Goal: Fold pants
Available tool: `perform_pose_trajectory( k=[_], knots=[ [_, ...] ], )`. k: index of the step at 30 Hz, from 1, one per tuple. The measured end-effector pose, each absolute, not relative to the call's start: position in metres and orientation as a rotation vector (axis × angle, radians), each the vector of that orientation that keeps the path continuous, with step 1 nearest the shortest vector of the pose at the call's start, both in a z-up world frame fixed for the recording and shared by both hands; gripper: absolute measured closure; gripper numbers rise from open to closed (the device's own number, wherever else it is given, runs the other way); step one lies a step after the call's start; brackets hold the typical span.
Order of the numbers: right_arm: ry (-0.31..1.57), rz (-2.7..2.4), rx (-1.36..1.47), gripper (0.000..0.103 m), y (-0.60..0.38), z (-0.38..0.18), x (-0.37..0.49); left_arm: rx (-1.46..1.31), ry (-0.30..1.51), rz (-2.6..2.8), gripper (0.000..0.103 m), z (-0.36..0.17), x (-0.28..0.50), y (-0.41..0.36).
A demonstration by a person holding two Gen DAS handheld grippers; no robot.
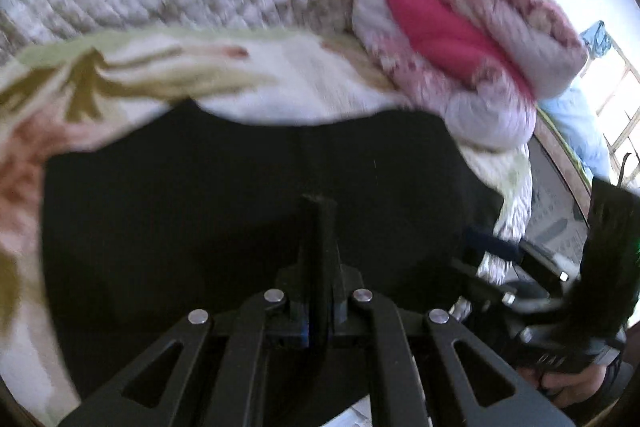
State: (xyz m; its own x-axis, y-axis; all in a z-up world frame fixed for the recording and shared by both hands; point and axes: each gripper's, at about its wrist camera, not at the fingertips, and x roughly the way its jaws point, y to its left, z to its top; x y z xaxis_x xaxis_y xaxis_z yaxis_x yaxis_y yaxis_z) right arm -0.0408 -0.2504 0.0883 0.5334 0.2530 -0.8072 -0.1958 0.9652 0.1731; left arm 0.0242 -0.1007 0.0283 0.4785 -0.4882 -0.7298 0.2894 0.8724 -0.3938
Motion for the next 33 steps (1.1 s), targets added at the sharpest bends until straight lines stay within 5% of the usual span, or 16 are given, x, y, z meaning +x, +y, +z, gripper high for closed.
perform_pose_trajectory(
  k=[5,12,26,28,33],
  knots=[
    [0.972,0.300,0.119,0.031,-0.250,0.089,-0.034,-0.260,0.934,-0.531,0.096,0.038,0.013,-0.097],
    [1.037,0.472,0.306,0.040,-0.236,0.080,-0.010,-0.317,0.821,-0.500,0.080,0.066,-0.011,-0.058],
    [1.160,0.656,0.421,0.053,-0.201,0.043,0.033,-0.387,0.844,-0.193,0.080,0.038,-0.033,0.036],
    [1.163,0.636,0.449,0.061,-0.204,0.038,0.040,-0.388,0.848,-0.195,0.080,0.036,-0.034,0.036],
    [1.202,0.616,0.521,0.100,-0.208,0.029,0.046,-0.385,0.858,-0.203,0.080,0.033,-0.034,0.033]
  ],
)
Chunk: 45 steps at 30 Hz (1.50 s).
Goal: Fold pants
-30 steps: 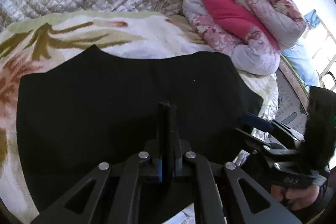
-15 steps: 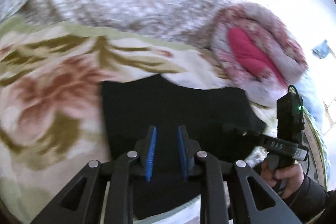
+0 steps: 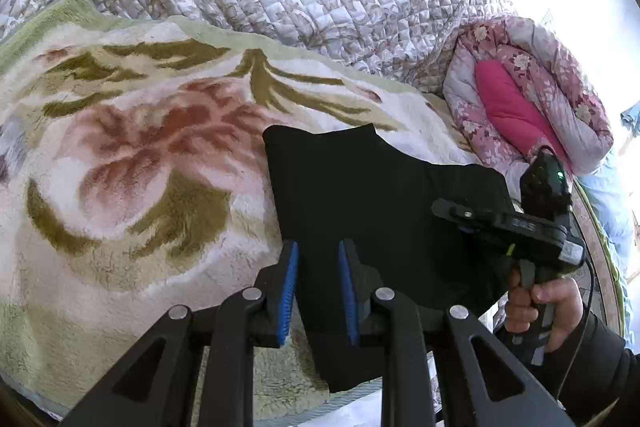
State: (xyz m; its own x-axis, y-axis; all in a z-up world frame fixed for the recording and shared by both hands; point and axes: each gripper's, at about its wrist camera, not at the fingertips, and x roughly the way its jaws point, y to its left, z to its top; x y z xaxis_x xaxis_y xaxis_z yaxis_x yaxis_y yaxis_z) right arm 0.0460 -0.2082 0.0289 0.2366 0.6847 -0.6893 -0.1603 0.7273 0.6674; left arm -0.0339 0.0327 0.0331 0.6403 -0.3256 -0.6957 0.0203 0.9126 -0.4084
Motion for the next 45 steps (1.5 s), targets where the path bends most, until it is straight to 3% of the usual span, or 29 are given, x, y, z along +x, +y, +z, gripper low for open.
perform_pose_trajectory(
  k=[6,15,27,32,36,40,45],
  knots=[
    [1.130,0.633,0.545,0.101,-0.219,0.050,0.036,-0.374,0.849,-0.187,0.080,0.038,-0.037,0.035],
    [1.165,0.564,0.586,0.100,-0.239,0.031,0.036,-0.366,0.856,-0.190,0.080,0.037,-0.038,0.032],
    [1.048,0.492,0.384,0.094,-0.243,0.074,0.017,-0.317,0.858,-0.210,0.080,0.043,-0.030,0.018],
    [1.149,0.578,0.336,0.092,-0.218,0.051,0.014,-0.284,0.870,-0.264,0.080,0.037,-0.012,0.001],
    [1.122,0.544,0.348,0.092,-0.226,0.050,0.012,-0.254,0.933,-0.274,0.080,0.014,-0.004,-0.012],
    [1.091,0.498,0.275,0.091,-0.225,0.062,0.010,-0.200,0.899,-0.274,0.072,0.016,-0.016,-0.022],
    [1.073,0.543,0.245,0.091,-0.206,0.065,0.026,-0.162,0.902,-0.284,0.070,0.022,-0.006,-0.025]
  ],
)
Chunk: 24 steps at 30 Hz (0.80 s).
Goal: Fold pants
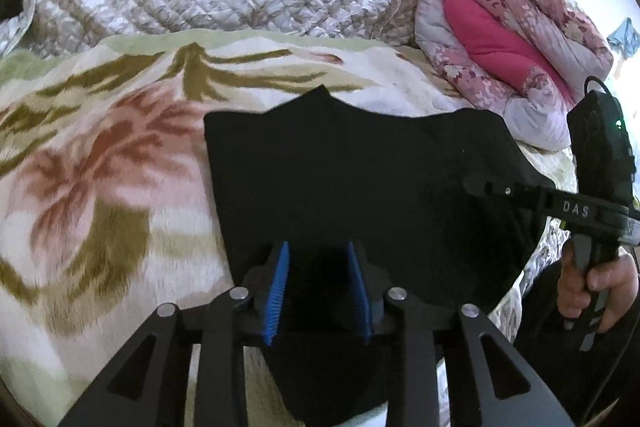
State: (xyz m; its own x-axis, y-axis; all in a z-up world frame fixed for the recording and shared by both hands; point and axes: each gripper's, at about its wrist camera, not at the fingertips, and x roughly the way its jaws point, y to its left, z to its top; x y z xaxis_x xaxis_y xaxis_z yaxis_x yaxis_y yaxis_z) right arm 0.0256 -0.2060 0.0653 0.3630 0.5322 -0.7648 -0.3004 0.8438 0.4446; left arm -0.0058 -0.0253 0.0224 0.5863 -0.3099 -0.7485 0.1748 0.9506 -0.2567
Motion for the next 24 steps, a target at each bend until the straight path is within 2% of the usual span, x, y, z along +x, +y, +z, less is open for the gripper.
perform_pose_trajectory(
  k=[3,8,12,16,20,23,24],
  knots=[
    [1.085,0.526,0.226,0.087,-0.199,0.055,0.042,-0.159,0.877,-0.252,0.070,0.030,0.019,-0.020],
    [1.086,0.469,0.281,0.087,-0.214,0.044,0.053,-0.177,0.912,-0.205,0.070,0.018,0.065,-0.012],
    [1.069,0.449,0.254,0.086,-0.224,0.051,0.037,-0.159,0.899,-0.201,0.070,0.011,0.072,-0.019],
    [1.035,0.466,0.217,0.084,-0.223,0.065,0.010,-0.138,0.890,-0.203,0.070,0.014,0.059,-0.023],
    [1.049,0.501,0.135,0.073,-0.209,0.060,-0.023,-0.139,0.879,-0.233,0.070,0.022,0.028,-0.027],
    [0.994,0.489,0.054,0.073,-0.207,0.059,-0.043,-0.152,0.884,-0.267,0.070,0.023,-0.002,-0.034],
    [0.992,0.469,0.015,0.070,-0.207,0.059,-0.047,-0.141,0.883,-0.273,0.070,0.022,-0.012,-0.038]
  ],
)
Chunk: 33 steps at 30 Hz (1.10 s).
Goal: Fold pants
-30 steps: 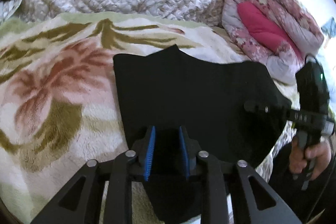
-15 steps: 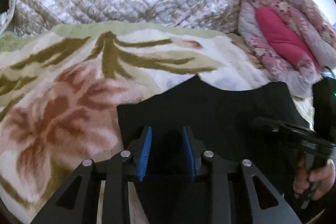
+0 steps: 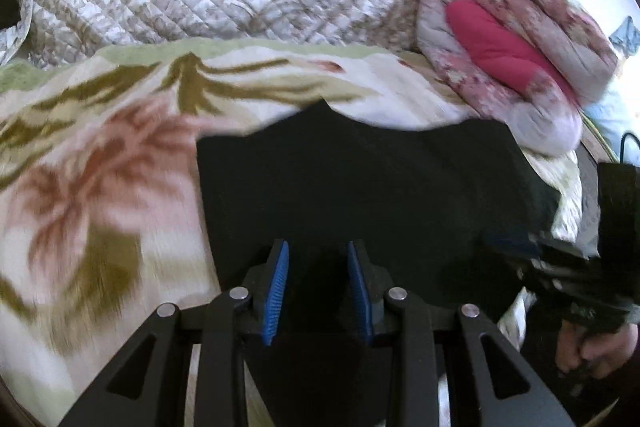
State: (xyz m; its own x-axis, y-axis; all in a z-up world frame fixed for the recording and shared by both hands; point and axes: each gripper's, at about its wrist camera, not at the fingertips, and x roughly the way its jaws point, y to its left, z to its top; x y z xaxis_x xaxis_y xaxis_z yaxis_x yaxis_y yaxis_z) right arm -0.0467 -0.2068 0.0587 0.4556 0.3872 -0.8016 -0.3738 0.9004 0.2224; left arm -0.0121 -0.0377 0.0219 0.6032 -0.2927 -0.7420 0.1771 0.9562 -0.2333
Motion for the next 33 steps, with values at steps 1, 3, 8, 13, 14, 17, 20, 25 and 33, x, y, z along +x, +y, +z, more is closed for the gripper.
perform_pose_trajectory(
  k=[1,3,8,13,14,17,20,25,33],
  knots=[
    [0.995,0.457,-0.004,0.070,-0.208,0.058,-0.050,-0.130,0.879,-0.275,0.070,0.021,-0.021,-0.041],
    [0.992,0.450,0.023,0.070,-0.213,0.058,-0.053,-0.121,0.875,-0.276,0.070,0.018,-0.037,-0.045],
    [0.993,0.414,0.012,0.070,-0.215,0.060,-0.059,-0.135,0.860,-0.261,0.070,0.017,-0.054,-0.046],
    [0.995,0.386,0.018,0.070,-0.227,0.063,-0.063,-0.148,0.867,-0.254,0.070,0.017,-0.057,-0.044],
    [0.996,0.373,0.021,0.069,-0.230,0.064,-0.062,-0.150,0.866,-0.253,0.070,0.017,-0.057,-0.044],
    [0.996,0.329,0.048,0.070,-0.245,0.066,-0.060,-0.154,0.866,-0.252,0.070,0.017,-0.060,-0.042],
    [0.994,0.255,0.102,0.069,-0.268,0.071,-0.055,-0.155,0.867,-0.251,0.070,0.016,-0.064,-0.040],
    [0.960,0.117,0.301,0.068,-0.327,0.082,-0.049,-0.150,0.867,-0.247,0.070,0.015,-0.066,-0.039],
    [0.971,-0.033,0.636,0.048,-0.382,0.074,-0.050,-0.146,0.869,-0.246,0.069,0.015,-0.066,-0.039]
  ],
)
